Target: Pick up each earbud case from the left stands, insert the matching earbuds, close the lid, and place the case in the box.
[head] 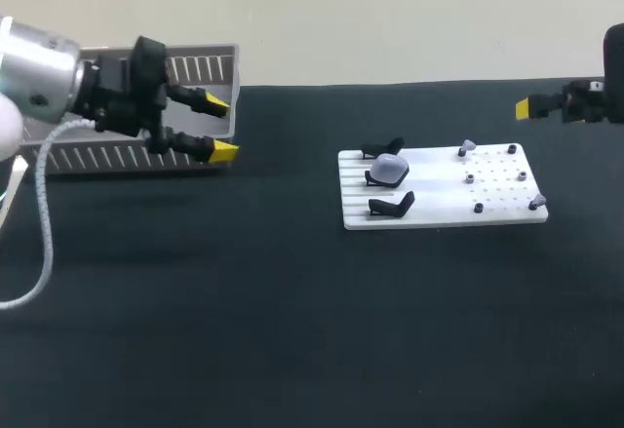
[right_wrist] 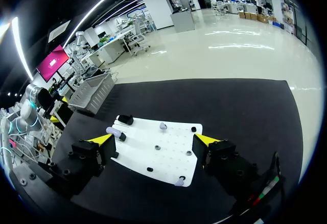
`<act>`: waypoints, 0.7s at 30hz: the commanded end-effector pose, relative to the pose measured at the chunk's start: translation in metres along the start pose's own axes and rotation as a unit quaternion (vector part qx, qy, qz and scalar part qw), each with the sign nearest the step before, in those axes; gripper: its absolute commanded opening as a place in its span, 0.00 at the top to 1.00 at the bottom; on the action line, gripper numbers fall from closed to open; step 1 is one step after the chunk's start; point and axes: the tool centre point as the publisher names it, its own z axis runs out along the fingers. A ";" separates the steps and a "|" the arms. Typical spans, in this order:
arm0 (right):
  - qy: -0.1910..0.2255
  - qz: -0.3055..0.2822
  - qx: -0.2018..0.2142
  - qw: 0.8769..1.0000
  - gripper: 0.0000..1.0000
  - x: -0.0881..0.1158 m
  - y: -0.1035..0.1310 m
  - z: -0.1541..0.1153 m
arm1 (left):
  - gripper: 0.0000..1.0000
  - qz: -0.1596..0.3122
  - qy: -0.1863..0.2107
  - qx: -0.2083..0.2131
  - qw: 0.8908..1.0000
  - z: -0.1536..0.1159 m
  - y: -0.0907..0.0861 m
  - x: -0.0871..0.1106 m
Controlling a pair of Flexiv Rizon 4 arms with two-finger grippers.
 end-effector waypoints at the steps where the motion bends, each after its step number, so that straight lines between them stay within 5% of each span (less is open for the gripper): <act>1: 0.000 0.000 0.001 1.000 0.00 0.000 0.000 0.000 | 0.00 -0.002 0.011 0.057 0.998 0.023 0.011 -0.004; 21: 0.000 0.000 0.001 1.000 0.00 0.000 0.000 0.000 | 0.00 0.015 0.002 0.090 0.996 0.095 -0.005 0.000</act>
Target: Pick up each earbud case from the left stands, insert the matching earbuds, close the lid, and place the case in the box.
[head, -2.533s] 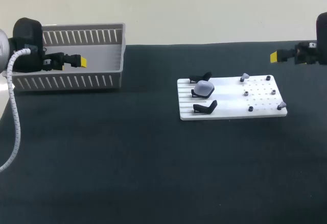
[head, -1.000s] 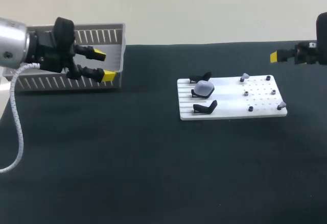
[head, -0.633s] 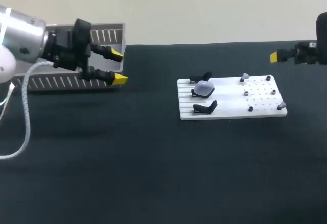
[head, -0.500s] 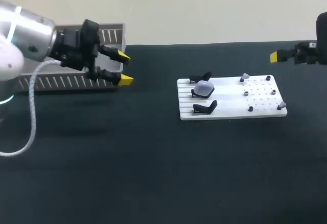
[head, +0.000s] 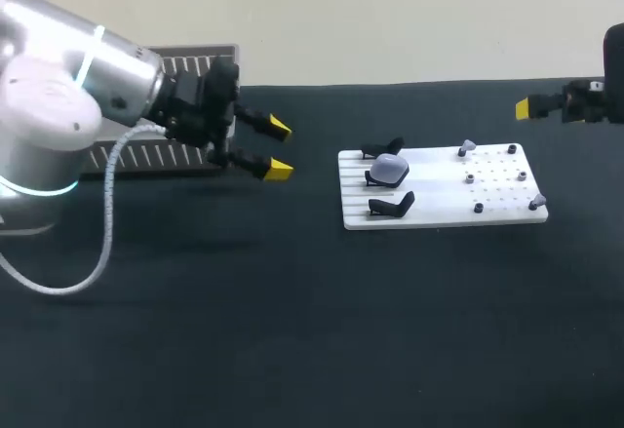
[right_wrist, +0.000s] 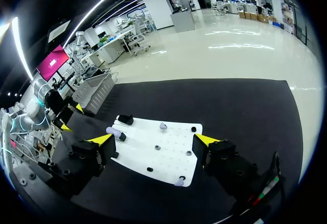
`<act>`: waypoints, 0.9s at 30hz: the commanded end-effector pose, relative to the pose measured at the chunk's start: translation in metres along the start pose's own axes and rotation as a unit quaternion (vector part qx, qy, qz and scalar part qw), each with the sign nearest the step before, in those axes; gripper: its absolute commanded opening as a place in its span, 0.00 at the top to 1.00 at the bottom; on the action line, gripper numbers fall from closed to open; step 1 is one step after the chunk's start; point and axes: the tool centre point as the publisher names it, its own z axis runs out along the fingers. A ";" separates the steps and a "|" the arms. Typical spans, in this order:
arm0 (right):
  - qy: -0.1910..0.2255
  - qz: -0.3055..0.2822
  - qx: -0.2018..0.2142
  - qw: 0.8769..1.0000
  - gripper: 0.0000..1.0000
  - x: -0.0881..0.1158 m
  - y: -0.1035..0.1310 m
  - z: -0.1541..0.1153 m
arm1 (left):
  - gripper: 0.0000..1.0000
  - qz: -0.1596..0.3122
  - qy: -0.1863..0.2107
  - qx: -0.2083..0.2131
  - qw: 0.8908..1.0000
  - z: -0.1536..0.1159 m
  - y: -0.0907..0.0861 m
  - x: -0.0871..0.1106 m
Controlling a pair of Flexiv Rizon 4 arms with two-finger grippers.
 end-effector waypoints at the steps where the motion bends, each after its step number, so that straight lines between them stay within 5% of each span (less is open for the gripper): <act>1: 0.000 0.000 0.001 1.000 0.00 0.000 0.000 0.000 | 0.00 0.009 -0.008 0.010 1.000 0.012 0.006 -0.001; 27: 0.000 0.000 0.001 1.000 0.00 0.000 0.000 0.000 | 0.00 0.008 -0.004 0.007 1.000 0.017 0.004 -0.007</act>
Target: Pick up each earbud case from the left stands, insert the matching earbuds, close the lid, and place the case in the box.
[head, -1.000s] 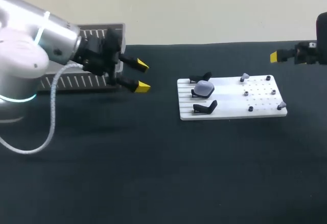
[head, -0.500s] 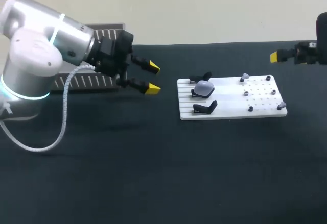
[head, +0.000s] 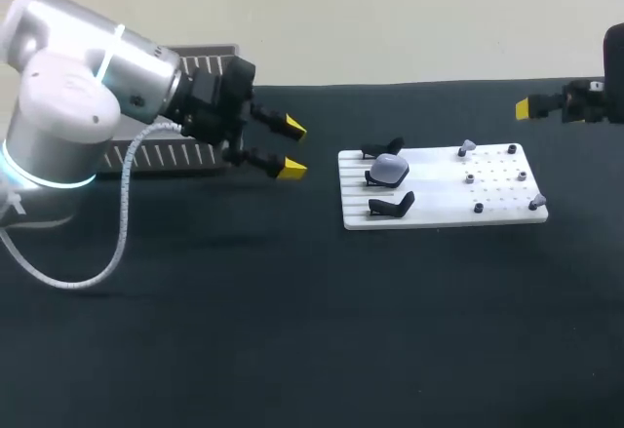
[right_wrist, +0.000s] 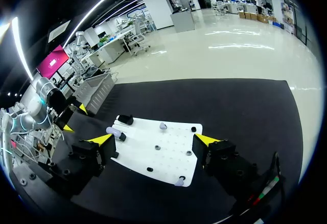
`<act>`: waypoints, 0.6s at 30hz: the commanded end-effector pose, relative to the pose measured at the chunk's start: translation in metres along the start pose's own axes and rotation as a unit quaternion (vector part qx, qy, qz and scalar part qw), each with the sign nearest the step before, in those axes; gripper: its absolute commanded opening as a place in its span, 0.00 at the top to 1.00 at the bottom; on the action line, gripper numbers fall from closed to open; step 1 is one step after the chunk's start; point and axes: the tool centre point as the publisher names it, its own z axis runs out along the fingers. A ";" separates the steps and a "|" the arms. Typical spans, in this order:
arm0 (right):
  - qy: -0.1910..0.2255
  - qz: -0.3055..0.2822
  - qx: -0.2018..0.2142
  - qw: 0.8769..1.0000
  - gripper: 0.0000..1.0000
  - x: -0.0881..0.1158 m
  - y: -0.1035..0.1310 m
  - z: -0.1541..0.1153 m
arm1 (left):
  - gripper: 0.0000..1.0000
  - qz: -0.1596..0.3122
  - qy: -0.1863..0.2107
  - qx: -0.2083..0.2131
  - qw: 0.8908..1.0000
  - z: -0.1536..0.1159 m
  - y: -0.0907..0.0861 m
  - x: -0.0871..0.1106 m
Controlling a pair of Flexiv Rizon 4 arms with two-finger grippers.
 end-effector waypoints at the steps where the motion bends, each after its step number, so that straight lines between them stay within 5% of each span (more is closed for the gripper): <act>1: 0.000 0.000 0.001 1.000 0.00 0.000 0.000 0.000 | 0.00 0.003 -0.006 -0.010 1.000 0.002 -0.001 0.000; 18: 0.000 0.000 0.001 1.000 0.00 0.000 0.000 0.000 | 0.00 0.031 -0.018 0.026 0.999 0.056 0.009 -0.003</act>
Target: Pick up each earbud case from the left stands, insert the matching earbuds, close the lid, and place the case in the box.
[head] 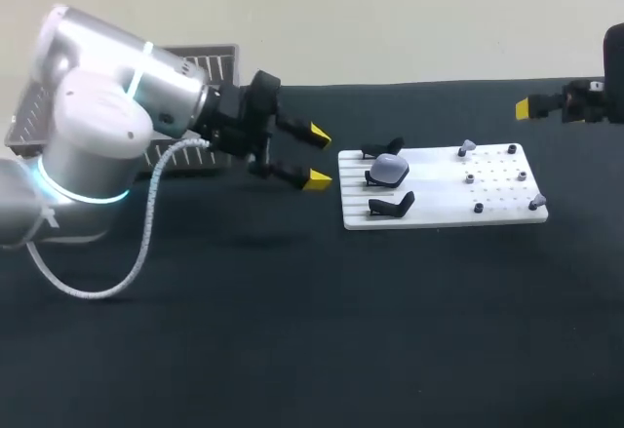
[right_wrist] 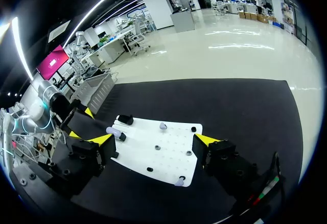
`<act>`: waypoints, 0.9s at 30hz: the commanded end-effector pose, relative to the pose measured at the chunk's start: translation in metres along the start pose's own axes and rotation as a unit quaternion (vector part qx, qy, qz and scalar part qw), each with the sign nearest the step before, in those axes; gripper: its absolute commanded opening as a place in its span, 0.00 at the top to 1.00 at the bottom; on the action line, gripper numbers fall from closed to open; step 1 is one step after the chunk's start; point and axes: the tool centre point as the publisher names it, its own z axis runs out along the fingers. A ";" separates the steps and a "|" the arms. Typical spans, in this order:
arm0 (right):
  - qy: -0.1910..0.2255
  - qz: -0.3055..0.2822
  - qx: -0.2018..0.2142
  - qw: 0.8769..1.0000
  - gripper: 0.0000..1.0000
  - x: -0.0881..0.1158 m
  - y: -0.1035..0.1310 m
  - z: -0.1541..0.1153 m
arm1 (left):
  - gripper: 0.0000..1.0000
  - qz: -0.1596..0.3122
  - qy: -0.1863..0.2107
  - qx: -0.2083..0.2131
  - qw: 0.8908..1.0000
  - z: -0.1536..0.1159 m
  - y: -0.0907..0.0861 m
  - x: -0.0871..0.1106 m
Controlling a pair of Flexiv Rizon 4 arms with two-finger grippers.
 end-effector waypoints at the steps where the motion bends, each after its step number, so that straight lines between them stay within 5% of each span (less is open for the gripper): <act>1: 0.000 0.000 0.001 1.000 0.00 0.000 0.000 0.000 | 0.00 0.001 0.003 0.019 1.000 0.016 0.014 0.003; 21: 0.000 0.000 0.001 1.000 0.00 0.000 0.000 0.000 | 0.00 -0.004 -0.005 0.043 0.999 0.041 0.024 0.008; 22: 0.000 0.000 0.001 1.000 0.00 0.000 0.000 0.000 | 0.01 -0.004 -0.005 0.043 0.999 0.042 0.025 0.008; 23: 0.000 0.000 0.001 1.000 0.00 0.000 0.000 0.000 | 0.18 -0.004 -0.005 0.044 0.999 0.043 0.026 0.008; 24: 0.000 0.000 0.001 1.000 0.00 0.000 0.000 0.000 | 0.25 -0.005 -0.005 0.044 0.999 0.044 0.026 0.009; 27: 0.000 0.000 0.001 1.000 0.00 0.000 0.000 0.000 | 0.27 -0.005 -0.004 0.046 0.999 0.046 0.028 0.008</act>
